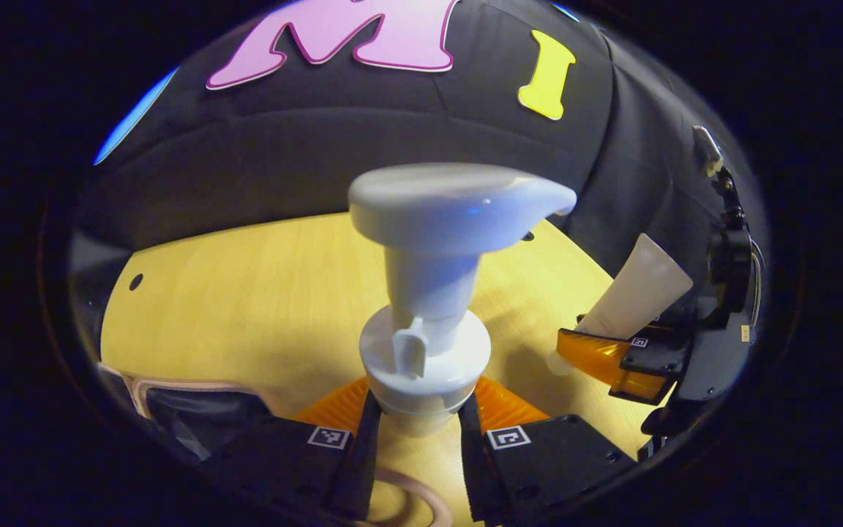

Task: First open the suitcase, pack the skin care products into it, and then close the suitcase.

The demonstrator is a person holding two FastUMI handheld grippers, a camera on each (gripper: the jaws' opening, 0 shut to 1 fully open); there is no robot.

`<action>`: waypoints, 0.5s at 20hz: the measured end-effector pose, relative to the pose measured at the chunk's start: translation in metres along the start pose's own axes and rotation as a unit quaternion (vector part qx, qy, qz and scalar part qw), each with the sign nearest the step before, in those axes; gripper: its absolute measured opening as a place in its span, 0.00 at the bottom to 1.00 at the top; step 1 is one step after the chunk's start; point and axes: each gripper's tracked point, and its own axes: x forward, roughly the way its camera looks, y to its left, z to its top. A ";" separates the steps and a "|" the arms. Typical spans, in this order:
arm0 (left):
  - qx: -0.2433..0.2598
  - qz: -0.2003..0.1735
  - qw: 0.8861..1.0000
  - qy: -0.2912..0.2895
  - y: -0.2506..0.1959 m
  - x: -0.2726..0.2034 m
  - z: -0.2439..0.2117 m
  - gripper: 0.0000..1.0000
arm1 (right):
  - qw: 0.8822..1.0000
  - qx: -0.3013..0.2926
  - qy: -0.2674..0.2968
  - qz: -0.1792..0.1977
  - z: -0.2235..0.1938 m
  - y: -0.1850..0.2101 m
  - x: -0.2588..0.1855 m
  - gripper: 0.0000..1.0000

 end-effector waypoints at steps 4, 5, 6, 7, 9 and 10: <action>-0.011 0.007 1.000 0.010 0.037 -0.074 -0.012 0.53 | 0.999 -0.005 -0.050 0.014 0.037 0.029 -0.054 0.43; -0.012 0.012 1.000 0.018 0.048 -0.094 -0.018 0.53 | 0.998 -0.005 -0.061 0.019 0.046 0.037 -0.069 0.43; -0.014 0.019 0.999 0.027 0.060 -0.111 -0.028 0.53 | 0.997 -0.008 -0.074 0.022 0.055 0.046 -0.082 0.43; -0.016 0.025 0.999 0.038 0.071 -0.127 -0.037 0.53 | 0.996 -0.014 -0.084 0.024 0.063 0.055 -0.095 0.43; -0.020 0.029 0.996 0.080 0.089 -0.154 -0.064 0.53 | 0.994 -0.023 -0.105 0.035 0.074 0.076 -0.121 0.43; -0.022 0.029 0.993 0.111 0.100 -0.164 -0.082 0.50 | 0.992 -0.027 -0.114 0.042 0.078 0.088 -0.131 0.37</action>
